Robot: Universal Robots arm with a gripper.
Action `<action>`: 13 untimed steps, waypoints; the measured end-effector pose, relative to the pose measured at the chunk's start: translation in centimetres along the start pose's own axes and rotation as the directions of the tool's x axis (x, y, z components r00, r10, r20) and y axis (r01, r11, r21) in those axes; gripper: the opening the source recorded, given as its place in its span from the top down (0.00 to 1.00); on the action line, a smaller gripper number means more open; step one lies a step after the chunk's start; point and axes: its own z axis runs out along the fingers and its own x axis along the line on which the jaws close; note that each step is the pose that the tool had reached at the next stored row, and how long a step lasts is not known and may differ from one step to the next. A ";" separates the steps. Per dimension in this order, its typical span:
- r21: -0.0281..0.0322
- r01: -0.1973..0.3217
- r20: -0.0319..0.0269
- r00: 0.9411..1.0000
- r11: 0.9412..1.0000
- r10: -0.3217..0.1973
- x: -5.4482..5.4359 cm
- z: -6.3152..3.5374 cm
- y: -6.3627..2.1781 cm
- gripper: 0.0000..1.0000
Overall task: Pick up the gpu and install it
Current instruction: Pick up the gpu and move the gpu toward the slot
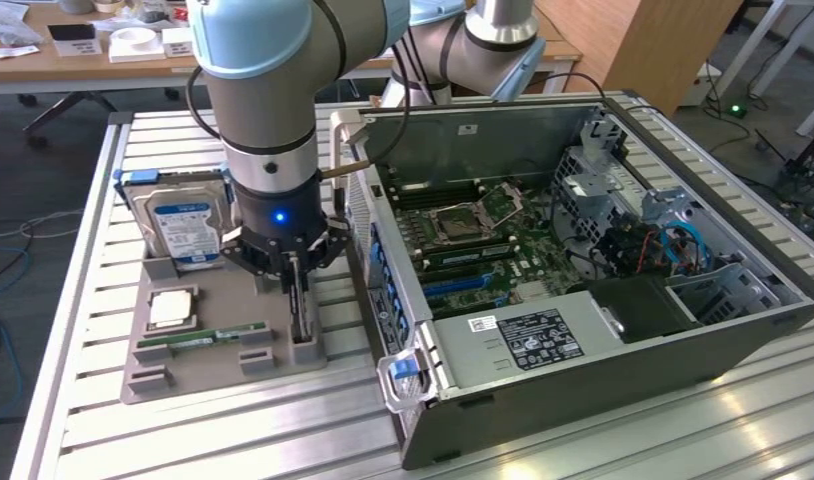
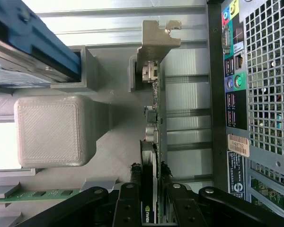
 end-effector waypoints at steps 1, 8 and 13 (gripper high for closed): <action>0.000 0.000 0.000 1.000 1.000 0.000 0.0 0.00 0.00 0.74; -0.001 0.042 -0.002 0.999 0.999 -0.042 0.0 0.03 0.00 0.74; -0.001 0.047 -0.002 0.999 0.999 -0.047 0.0 0.04 0.00 0.74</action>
